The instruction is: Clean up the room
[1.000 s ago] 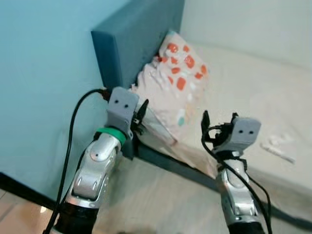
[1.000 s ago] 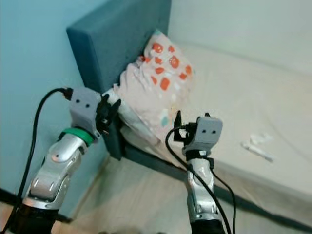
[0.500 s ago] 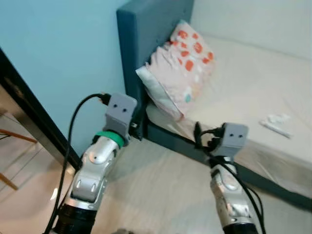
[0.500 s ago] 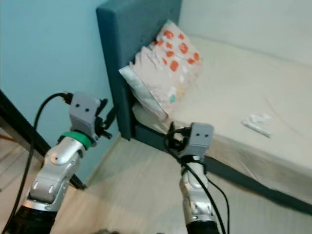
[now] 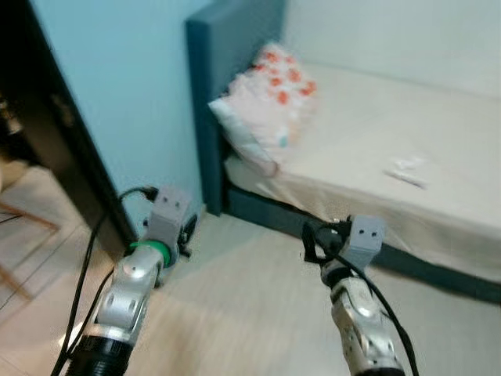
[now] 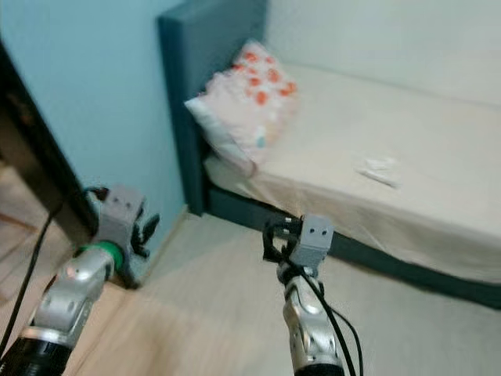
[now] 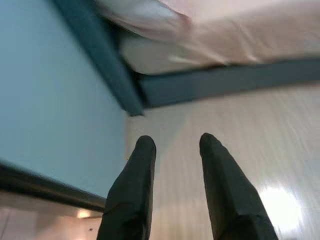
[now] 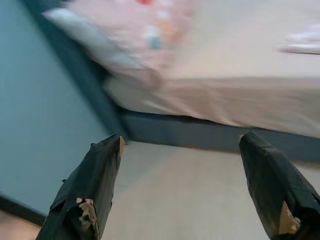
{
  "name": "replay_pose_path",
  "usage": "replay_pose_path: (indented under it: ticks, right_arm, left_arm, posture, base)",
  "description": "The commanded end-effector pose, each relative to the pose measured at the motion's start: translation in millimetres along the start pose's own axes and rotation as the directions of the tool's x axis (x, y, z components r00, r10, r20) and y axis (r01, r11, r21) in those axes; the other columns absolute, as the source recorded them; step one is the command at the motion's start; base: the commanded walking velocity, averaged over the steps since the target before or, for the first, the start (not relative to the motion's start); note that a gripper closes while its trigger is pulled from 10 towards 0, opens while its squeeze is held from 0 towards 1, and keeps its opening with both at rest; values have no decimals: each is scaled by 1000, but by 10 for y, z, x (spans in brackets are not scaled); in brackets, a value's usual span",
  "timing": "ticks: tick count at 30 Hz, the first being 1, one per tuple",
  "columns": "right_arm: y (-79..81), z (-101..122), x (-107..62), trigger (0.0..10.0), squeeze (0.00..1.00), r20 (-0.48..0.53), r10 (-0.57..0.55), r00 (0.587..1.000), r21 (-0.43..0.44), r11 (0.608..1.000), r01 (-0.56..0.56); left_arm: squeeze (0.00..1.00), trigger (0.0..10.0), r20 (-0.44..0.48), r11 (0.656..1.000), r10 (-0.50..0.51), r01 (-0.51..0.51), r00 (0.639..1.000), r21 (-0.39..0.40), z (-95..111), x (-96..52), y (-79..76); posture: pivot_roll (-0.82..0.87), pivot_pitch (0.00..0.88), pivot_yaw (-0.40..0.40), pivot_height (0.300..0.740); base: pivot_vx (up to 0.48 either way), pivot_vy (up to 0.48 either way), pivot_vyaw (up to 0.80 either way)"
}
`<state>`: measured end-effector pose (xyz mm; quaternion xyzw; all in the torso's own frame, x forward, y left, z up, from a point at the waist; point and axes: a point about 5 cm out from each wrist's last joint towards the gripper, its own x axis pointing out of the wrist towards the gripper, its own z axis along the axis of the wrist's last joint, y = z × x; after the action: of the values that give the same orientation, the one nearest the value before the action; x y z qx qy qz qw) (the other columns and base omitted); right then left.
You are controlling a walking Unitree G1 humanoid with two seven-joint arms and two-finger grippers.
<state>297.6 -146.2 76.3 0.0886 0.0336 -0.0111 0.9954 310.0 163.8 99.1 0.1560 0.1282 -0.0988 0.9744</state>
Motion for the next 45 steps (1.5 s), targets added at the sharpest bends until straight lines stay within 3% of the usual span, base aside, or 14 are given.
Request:
replay_pose_path:
  ticks: [1,9,31,41,44,45]
  right_arm:
    - [26,-78,-33,10000,0,-18,21,1000,-29,999,-22]
    - [18,-75,-2,10000,0,-11,11,1000,-20,1000,-12]
    - [31,-48,34,10000,0,18,14,1000,-36,999,-13]
    - [27,-34,48,10000,0,50,18,999,-75,997,-14]
    - [51,-62,45,10000,0,47,31,998,-85,996,-27]
    - [76,-91,44,10000,0,40,39,998,-88,996,-36]
  left_arm:
    - [0,10000,-5,1000,-7,7,1000,-5,-57,-3,-3]
    - [0,10000,16,998,0,1,1000,-58,12,59,-34]
    - [0,10000,78,998,11,-7,997,-57,47,140,-54]
    - [0,10000,129,1000,21,-18,991,-21,80,152,-91]
    - [0,10000,132,1000,13,-14,991,11,39,143,-111]
    - [0,10000,119,998,10,-18,993,65,-51,134,-125]
  posture:
    - [62,42,38,739]
    - [54,28,45,739]
    - [51,20,47,739]
    - [52,13,44,739]
    - [52,13,44,739]
    - [56,8,41,739]
  base:
    - [0,0,-706]
    - [0,0,-709]
    - [0,0,-720]
    - [354,105,-281]
    - [420,0,0]
    - [416,0,0]
